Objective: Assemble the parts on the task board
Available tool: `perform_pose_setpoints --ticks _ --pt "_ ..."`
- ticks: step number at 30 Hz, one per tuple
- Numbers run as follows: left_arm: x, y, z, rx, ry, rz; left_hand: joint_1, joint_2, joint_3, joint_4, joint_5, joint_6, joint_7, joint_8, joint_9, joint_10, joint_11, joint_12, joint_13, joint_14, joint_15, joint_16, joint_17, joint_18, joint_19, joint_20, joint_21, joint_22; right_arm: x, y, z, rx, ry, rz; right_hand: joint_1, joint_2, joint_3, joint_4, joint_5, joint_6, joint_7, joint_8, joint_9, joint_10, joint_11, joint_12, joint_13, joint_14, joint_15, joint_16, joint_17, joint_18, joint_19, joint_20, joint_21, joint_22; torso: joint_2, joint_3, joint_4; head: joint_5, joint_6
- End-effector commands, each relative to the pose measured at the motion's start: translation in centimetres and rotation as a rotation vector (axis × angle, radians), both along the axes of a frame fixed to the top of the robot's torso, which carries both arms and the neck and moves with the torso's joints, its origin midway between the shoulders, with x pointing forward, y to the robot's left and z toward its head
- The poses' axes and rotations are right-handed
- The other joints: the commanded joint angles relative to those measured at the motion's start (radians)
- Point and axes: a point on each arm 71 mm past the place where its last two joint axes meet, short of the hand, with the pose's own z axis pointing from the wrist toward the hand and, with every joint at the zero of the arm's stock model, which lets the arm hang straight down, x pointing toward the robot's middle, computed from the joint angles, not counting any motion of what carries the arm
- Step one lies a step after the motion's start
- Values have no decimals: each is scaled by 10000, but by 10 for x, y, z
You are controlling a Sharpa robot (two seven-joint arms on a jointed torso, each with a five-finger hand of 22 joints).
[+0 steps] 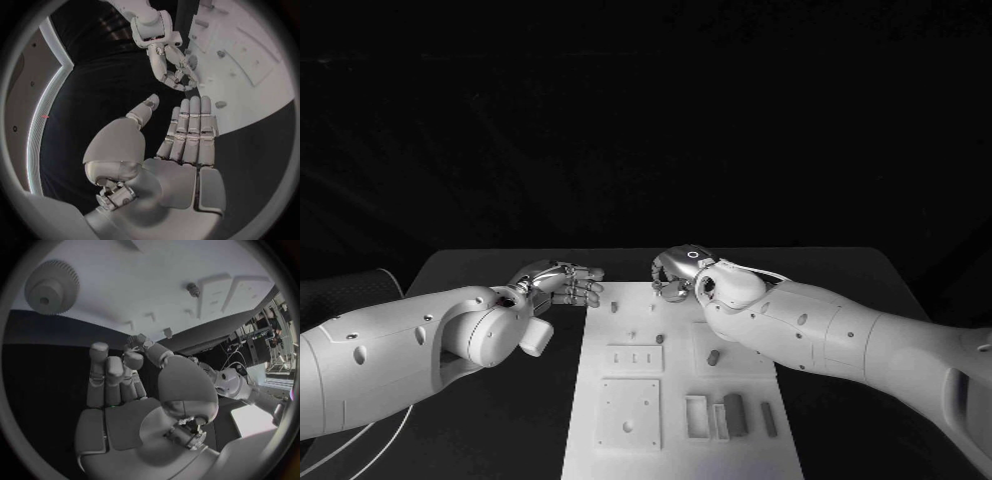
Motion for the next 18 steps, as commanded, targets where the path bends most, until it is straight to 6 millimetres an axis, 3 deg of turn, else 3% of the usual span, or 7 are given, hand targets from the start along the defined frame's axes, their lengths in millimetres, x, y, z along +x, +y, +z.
perform_pose_setpoints --ticks 1,8,18 --pt "0 -3 2 -124 -53 -153 -99 -6 -54 14 -39 5 36 -39 12 49 38 -65 14 54 14 -63 15 199 72 2 -39 -12 0 2 -1 -135 -68 32 32 -74 66 -15 33 80 75 -43 18 79 3 -53 -11 81 -7 27 -13 307 22 -66 32 167 1 5 0 19 -49" --pt "0 -4 3 -137 -64 -181 -100 -10 -55 12 -41 5 36 -41 14 51 38 -70 18 54 14 -67 21 199 72 1 -42 -12 -1 4 -3 -152 -41 53 32 -74 73 -16 37 84 74 -44 19 85 2 -55 -13 87 -8 27 -16 307 26 -67 33 167 -6 -6 15 51 -100" --pt "1 -4 3 -123 -65 -157 -101 -16 -55 9 -42 4 37 -46 17 52 38 -79 24 54 15 -76 32 198 73 1 -47 -12 -1 3 -4 -239 58 34 25 -80 79 -16 36 90 73 -47 22 93 1 -58 -16 94 -9 25 -20 307 31 -67 33 166 -22 -15 -16 107 -144"
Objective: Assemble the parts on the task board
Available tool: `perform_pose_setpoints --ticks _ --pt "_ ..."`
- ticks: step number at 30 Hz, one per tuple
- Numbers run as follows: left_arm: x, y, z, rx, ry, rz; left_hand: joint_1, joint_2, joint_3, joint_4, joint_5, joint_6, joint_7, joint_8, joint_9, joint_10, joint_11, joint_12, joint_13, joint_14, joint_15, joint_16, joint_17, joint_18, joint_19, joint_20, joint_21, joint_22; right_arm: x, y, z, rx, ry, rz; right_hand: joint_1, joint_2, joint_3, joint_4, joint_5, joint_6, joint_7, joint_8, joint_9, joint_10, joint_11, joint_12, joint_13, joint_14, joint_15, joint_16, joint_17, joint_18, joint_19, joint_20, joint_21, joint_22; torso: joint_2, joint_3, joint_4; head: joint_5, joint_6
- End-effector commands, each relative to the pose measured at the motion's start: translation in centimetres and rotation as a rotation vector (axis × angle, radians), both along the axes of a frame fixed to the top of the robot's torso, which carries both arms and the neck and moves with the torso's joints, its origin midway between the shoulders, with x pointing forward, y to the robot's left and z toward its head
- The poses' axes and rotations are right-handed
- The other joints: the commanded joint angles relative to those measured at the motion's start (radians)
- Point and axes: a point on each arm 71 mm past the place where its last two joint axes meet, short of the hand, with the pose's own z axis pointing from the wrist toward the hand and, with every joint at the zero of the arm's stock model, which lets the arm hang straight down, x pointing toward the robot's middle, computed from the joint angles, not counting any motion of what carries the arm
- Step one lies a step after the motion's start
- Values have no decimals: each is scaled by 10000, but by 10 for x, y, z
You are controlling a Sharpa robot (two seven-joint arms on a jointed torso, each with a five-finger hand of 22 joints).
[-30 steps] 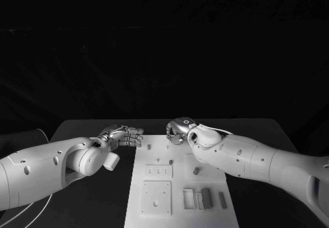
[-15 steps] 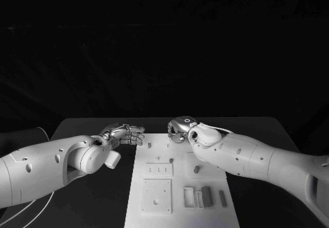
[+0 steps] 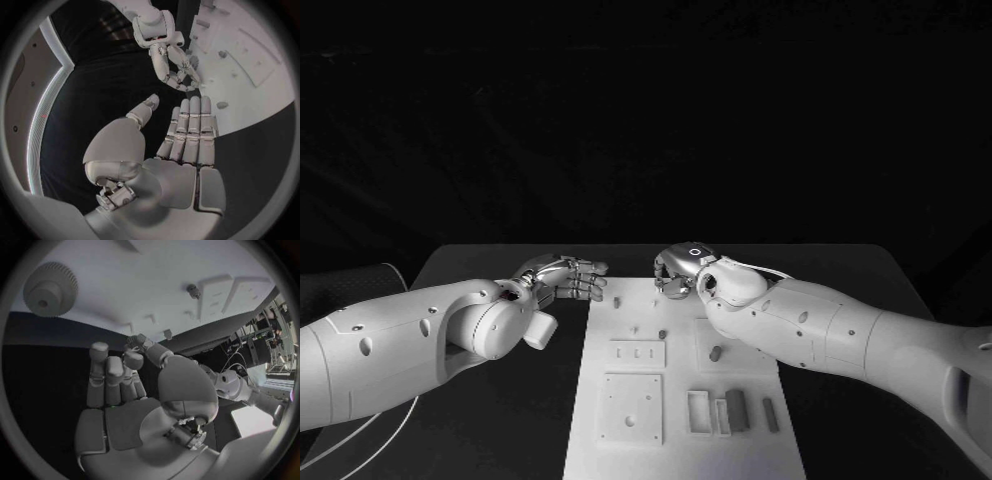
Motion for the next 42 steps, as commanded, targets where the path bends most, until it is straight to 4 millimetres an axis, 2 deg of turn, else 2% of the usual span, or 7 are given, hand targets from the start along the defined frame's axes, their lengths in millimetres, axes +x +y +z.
perform_pose_setpoints --ticks 1,12,21,36,42 --pt "0 -3 2 -110 -36 -143 -101 -16 -55 9 -42 4 37 -47 12 52 39 -42 16 54 14 -36 15 200 73 1 -47 -13 0 1 -2 -191 32 32 24 -80 46 6 35 89 72 -20 12 91 3 -58 -17 64 16 26 -12 307 16 -84 33 166 -4 -9 -14 14 -18" --pt "0 -5 2 -122 -28 -190 -65 -28 -44 -19 -42 5 35 -55 20 57 37 -59 31 56 12 -53 39 201 75 -2 -57 -12 0 0 -5 -249 92 -60 34 -102 61 -21 33 88 70 -30 14 100 2 -65 -21 72 15 22 -20 307 17 -87 30 165 3 -8 10 23 -34" --pt "0 -5 2 -119 -43 -189 -60 -30 -43 -22 -44 9 36 -57 24 62 37 -64 37 59 13 -59 47 199 77 -1 -60 -11 0 0 -6 -285 157 -75 36 -117 64 -30 31 87 71 -35 15 103 2 -69 -23 74 15 20 -23 307 17 -86 29 165 -3 -5 -14 43 -45" --pt "0 -6 3 -113 -49 -193 -49 -29 -40 -26 -45 12 36 -61 29 66 37 -75 47 62 13 -70 63 198 81 -1 -65 -9 0 2 -7 -319 187 -99 14 -127 60 -22 23 86 73 -43 16 107 5 -75 -26 78 17 16 -30 307 19 -82 27 164 -1 -11 -7 55 -88" --pt "0 -5 3 -111 -48 -190 -48 -30 -40 -27 -45 12 36 -63 31 67 37 -79 51 63 13 -74 68 197 82 -1 -67 -9 0 4 -7 -307 191 -72 5 -128 58 -18 20 87 74 -45 17 109 5 -76 -27 79 17 15 -31 307 21 -81 27 164 3 -11 -6 59 -58"
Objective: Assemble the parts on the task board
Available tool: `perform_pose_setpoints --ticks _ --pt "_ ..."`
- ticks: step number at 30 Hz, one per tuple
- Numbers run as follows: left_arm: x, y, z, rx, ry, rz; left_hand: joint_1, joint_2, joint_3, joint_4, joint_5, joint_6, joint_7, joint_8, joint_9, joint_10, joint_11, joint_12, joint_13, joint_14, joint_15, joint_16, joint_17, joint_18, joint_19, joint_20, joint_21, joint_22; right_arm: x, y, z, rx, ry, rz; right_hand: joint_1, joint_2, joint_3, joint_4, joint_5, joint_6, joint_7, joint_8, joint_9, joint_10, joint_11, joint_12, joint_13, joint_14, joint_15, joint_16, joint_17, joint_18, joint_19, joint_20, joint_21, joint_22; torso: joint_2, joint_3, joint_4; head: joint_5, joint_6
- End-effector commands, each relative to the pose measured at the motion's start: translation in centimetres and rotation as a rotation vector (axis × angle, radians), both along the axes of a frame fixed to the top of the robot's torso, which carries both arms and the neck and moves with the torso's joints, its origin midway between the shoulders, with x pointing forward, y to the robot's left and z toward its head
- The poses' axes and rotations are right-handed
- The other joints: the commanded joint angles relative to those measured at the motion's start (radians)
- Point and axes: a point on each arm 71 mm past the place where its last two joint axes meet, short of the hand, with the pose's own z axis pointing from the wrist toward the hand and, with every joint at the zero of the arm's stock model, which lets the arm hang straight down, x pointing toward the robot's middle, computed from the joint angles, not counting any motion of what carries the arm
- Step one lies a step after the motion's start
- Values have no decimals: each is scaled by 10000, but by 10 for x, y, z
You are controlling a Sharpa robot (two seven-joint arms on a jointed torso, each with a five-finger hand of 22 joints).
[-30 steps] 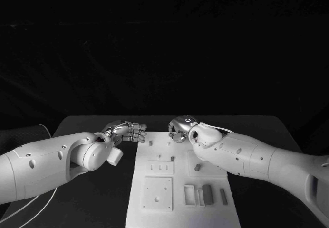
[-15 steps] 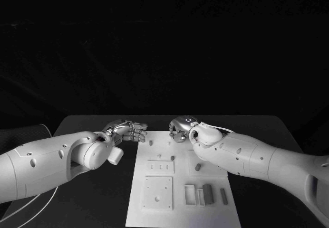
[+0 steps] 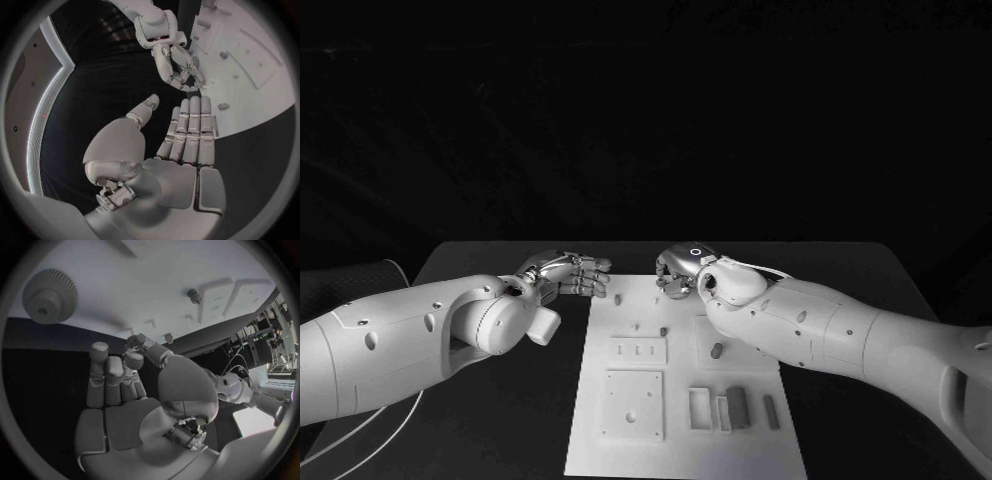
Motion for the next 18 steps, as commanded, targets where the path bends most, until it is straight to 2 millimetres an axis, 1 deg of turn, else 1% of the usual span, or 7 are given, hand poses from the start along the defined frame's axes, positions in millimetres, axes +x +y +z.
perform_pose_setpoints --ticks 1,7,15,18 --pt "0 -3 2 -97 -36 -140 -47 -30 -40 -27 -45 12 36 -63 14 67 37 -42 13 63 13 -36 12 200 82 0 -67 -10 -1 3 -1 -159 38 51 -35 -90 31 10 20 56 43 -14 17 41 4 -38 -9 72 -8 15 -13 307 5 -28 27 164 2 -6 5 11 18" --pt "0 -2 2 -92 -33 -134 -45 -29 -40 -26 -46 13 36 -66 15 69 37 -46 16 64 13 -40 17 200 83 0 -69 -9 -2 4 -1 -112 17 86 -40 -92 30 10 21 57 43 -16 18 43 4 -39 -10 73 -7 14 -15 307 5 -27 26 164 -3 -6 4 16 8" --pt "0 -2 2 -78 -48 -133 -43 -29 -40 -27 -46 14 36 -68 18 70 38 -52 21 65 13 -46 25 199 85 0 -72 -8 -2 5 -1 -117 143 63 -46 -88 32 14 22 60 43 -17 20 45 4 -40 -10 76 -7 13 -17 307 8 -26 26 163 2 -5 -14 19 7" --pt "1 -3 2 -77 -38 -141 -49 -25 -41 -21 -47 14 37 -70 20 71 38 -56 24 66 14 -50 30 198 86 1 -73 -8 -2 5 -2 -132 170 18 -70 -77 28 30 19 60 45 -22 21 46 6 -43 -11 77 -7 11 -20 307 10 -22 24 162 1 -5 -23 -3 21"
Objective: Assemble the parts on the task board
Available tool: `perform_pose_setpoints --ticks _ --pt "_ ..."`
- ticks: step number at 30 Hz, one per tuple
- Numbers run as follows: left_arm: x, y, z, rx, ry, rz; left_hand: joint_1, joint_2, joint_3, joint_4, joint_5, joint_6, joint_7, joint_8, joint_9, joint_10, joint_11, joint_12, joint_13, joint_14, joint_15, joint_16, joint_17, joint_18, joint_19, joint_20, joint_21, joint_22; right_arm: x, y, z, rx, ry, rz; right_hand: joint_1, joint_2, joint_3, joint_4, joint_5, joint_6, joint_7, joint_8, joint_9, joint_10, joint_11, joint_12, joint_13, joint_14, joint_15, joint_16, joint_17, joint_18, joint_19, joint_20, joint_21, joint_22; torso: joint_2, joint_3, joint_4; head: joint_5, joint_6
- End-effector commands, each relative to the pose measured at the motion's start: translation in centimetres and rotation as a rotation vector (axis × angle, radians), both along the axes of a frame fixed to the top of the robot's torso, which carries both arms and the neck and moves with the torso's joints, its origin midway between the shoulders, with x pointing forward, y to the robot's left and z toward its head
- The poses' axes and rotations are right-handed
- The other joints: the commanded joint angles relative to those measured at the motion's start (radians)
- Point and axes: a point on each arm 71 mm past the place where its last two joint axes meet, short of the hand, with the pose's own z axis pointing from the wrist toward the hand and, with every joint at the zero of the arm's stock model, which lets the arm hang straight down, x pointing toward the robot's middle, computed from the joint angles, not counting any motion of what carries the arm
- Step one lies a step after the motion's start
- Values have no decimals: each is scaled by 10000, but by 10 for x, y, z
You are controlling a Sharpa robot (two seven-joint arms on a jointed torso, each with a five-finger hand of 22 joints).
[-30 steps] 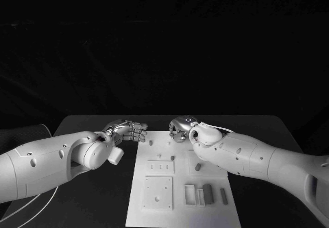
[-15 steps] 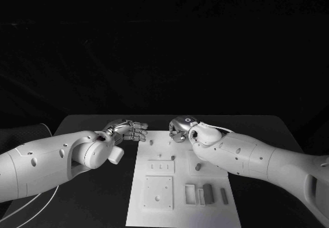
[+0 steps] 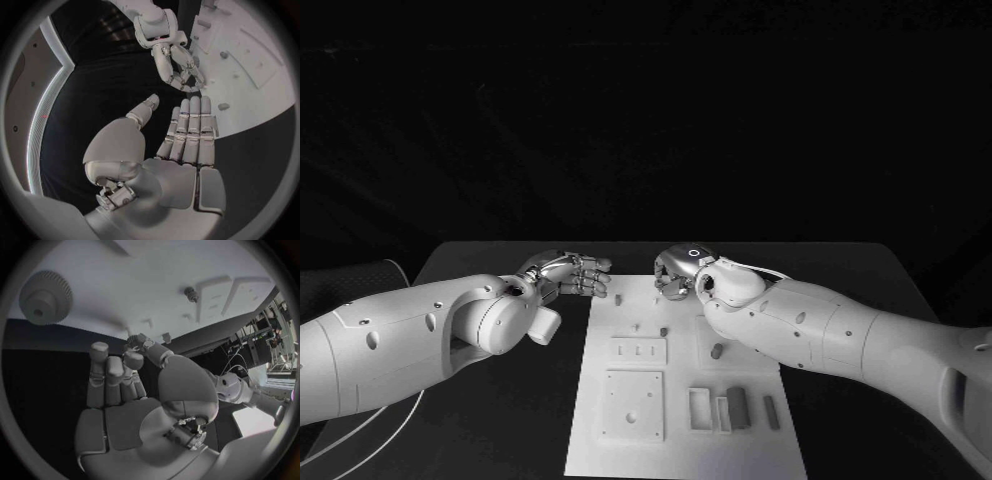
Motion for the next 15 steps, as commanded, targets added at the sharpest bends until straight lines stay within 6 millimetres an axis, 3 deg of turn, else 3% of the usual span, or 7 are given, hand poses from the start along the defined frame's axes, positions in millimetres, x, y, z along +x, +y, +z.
perform_pose_setpoints --ticks 1,15 --pt "0 -3 1 -82 -35 -150 -52 -24 -42 -19 -47 14 37 -71 13 34 2 -57 17 67 15 -51 11 199 87 1 -35 -8 0 0 -2 -158 123 -62 -35 -36 27 33 18 57 43 -3 12 45 7 -44 -12 57 9 11 -12 307 -4 -41 23 162 2 0 -12 -33 17" --pt "0 -2 1 -69 -39 -101 -61 -21 -45 -13 -48 16 38 -76 18 37 2 -68 26 69 15 -62 24 198 88 1 -41 -7 1 -1 -3 -250 212 -116 -49 -37 27 34 16 56 43 -10 14 46 8 -48 -13 57 10 8 -16 307 -6 -38 20 161 1 -1 16 -47 -11"
